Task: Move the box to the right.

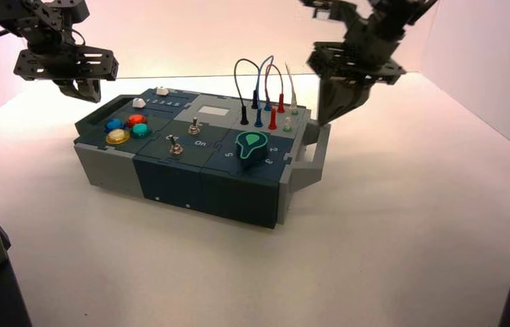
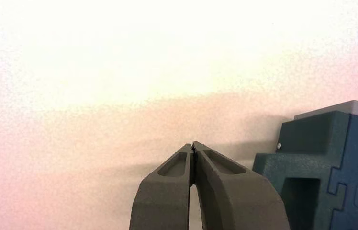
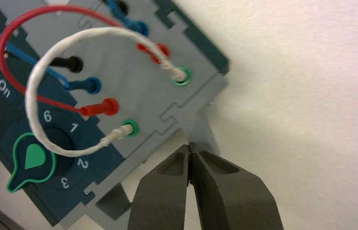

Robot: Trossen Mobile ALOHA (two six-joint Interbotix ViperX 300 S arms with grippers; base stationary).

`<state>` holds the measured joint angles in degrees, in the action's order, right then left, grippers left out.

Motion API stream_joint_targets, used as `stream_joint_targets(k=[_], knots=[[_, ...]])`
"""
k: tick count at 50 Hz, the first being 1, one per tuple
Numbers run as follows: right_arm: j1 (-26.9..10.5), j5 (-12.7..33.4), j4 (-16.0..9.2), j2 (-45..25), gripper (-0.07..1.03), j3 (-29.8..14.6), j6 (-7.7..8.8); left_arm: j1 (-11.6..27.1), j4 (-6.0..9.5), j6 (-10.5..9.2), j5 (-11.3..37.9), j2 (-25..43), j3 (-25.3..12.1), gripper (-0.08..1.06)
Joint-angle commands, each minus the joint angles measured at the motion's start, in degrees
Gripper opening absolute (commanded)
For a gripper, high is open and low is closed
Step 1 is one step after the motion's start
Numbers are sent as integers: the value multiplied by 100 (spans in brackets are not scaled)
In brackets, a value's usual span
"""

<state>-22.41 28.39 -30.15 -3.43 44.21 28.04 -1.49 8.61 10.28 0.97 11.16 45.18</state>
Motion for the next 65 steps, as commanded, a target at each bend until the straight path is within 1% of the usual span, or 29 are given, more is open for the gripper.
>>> stream_joint_targets(k=[1,22,30,37,40,43,44,46,51,57,60,61,65], knots=[[176,-53,26,167,-2,-35,-9,-35,-9,26,-26,-185,-79,-3],[167,-9,35,211,-2,-35,-9,-35,-9,18,-26,-176,-79,-3],[123,105,-35,387,-2,-35,-18,-35,-9,0,-26,-141,-79,-3],[-62,185,-114,536,-2,-26,-18,-26,18,-18,-70,-9,-62,-3],[-79,202,-123,527,-2,-26,-18,0,26,-44,-70,35,-70,-3],[-79,211,-114,501,-2,-26,-18,97,26,-53,-70,70,-79,-3],[-70,211,-123,483,-2,-26,-18,211,26,-53,-70,88,-79,-3],[-79,211,-123,466,-2,-26,-18,308,26,-53,-70,114,-97,-3],[-70,211,-123,431,-2,-35,-18,483,44,-70,-62,167,-141,-3],[-79,211,-114,396,-2,-26,-18,659,53,-158,-53,167,-193,-3],[-79,211,-105,387,-2,-26,-9,686,53,-176,-53,158,-202,-3],[-70,211,-97,369,-2,-9,-9,773,62,-220,-44,158,-237,-3],[-70,211,-97,352,-2,-9,-18,826,53,-272,-18,167,-290,-3]])
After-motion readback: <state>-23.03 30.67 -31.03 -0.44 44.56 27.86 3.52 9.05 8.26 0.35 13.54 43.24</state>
